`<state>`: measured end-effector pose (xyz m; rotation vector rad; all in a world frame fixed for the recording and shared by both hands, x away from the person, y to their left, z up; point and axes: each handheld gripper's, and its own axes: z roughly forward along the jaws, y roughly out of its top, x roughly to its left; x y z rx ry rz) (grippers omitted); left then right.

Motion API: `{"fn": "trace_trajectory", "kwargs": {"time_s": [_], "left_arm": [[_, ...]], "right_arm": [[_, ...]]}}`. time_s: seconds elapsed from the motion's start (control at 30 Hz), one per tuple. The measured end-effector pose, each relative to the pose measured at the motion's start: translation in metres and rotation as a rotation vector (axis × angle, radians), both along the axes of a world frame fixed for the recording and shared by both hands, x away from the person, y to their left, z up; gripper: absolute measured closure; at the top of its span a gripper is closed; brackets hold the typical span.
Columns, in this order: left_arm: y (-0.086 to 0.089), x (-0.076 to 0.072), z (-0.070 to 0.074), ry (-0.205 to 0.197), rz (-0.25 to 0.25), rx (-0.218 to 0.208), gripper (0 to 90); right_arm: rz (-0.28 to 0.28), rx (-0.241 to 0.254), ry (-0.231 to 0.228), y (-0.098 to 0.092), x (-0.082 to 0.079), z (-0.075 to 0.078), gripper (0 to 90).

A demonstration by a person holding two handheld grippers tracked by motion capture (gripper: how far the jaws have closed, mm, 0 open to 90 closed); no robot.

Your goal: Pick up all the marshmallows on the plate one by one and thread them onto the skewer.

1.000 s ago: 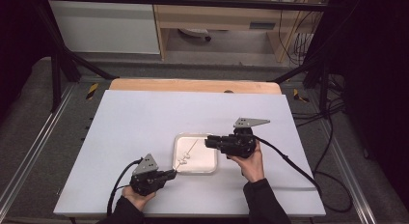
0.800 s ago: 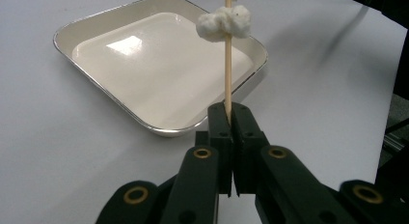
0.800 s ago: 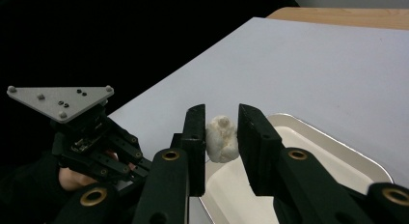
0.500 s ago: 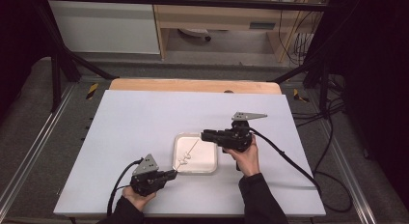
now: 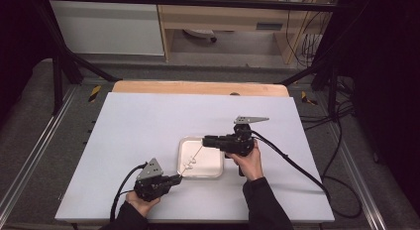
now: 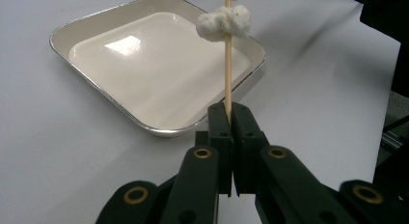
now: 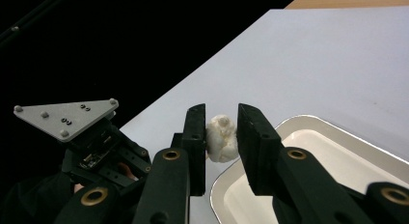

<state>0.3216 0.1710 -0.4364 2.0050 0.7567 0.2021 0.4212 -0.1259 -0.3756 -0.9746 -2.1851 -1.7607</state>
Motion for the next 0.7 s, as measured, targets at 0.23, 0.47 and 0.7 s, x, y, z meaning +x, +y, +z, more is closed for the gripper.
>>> {"fn": "trace_trajectory", "kwargs": {"time_s": [0.23, 0.47, 0.7], "left_arm": [[-0.001, 0.0, -0.001, -0.001, -0.002, 0.006, 88.4], [-0.002, -0.001, -0.001, -0.002, -0.009, 0.018, 88.4], [-0.003, -0.001, -0.002, 0.003, -0.013, 0.041, 88.5]], "right_arm": [[0.011, -0.002, 0.019, 0.003, -0.001, -0.004, 75.2], [0.027, -0.007, 0.03, 0.005, -0.003, -0.007, 77.4], [0.029, -0.017, 0.02, 0.01, -0.008, -0.012, 78.4]]}}
